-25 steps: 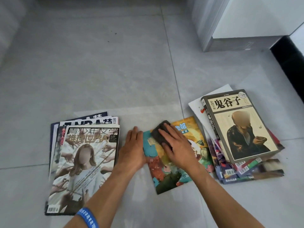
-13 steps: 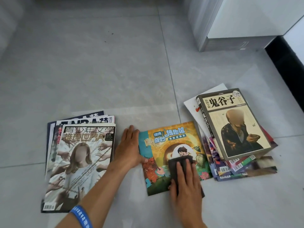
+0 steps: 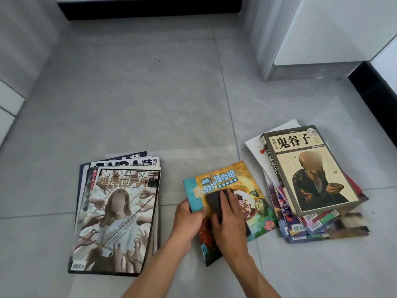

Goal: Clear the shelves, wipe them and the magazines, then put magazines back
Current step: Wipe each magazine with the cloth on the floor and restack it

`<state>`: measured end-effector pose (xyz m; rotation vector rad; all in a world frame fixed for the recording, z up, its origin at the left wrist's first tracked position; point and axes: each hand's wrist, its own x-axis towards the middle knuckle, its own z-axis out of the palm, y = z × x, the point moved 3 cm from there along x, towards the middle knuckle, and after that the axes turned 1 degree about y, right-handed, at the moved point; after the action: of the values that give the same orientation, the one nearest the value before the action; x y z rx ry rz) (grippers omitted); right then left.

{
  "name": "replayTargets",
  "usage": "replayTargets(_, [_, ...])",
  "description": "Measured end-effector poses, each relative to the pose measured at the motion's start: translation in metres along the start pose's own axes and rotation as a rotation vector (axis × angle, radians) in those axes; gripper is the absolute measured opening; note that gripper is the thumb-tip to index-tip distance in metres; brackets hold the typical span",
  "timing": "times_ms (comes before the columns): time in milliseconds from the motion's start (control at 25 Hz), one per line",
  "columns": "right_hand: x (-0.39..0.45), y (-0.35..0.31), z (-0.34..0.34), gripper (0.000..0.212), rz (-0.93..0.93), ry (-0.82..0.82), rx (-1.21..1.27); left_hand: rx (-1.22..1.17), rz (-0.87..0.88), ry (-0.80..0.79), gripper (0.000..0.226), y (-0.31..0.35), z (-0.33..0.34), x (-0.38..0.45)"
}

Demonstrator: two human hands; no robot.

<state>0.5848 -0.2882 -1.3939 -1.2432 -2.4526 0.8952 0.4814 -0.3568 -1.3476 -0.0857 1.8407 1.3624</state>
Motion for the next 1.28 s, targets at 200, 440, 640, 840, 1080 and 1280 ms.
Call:
replayTargets(200, [0.033, -0.051, -0.057, 0.055, -0.063, 0.128, 0.417, 0.002, 0.271, -0.099, 0.028, 0.012, 0.001, -0.013])
replayTargets(440, [0.044, -0.093, -0.121, 0.053, -0.537, 0.128, 0.039, 0.073, 0.543, -0.148, 0.024, 0.042, -0.010, -0.033])
replayTargets(640, [0.073, -0.007, -0.159, 0.050, -0.207, 0.129, 0.096, 0.062, 0.436, -0.059, 0.020, 0.061, -0.040, -0.035])
replayTargets(840, [0.043, -0.089, -0.145, 0.047, -0.417, 0.122, 0.199, 0.181, 0.562, -0.207, 0.031, 0.079, -0.027, -0.050])
replayTargets(1080, [0.054, -0.083, -0.157, 0.046, -0.508, 0.141, 0.112, 0.054, 0.515, -0.160, 0.027, 0.086, -0.038, -0.052])
replayTargets(1280, [0.066, -0.001, -0.175, 0.043, 0.093, 0.109, 0.758, -0.131, 0.465, -0.034, 0.020, 0.087, -0.054, -0.041])
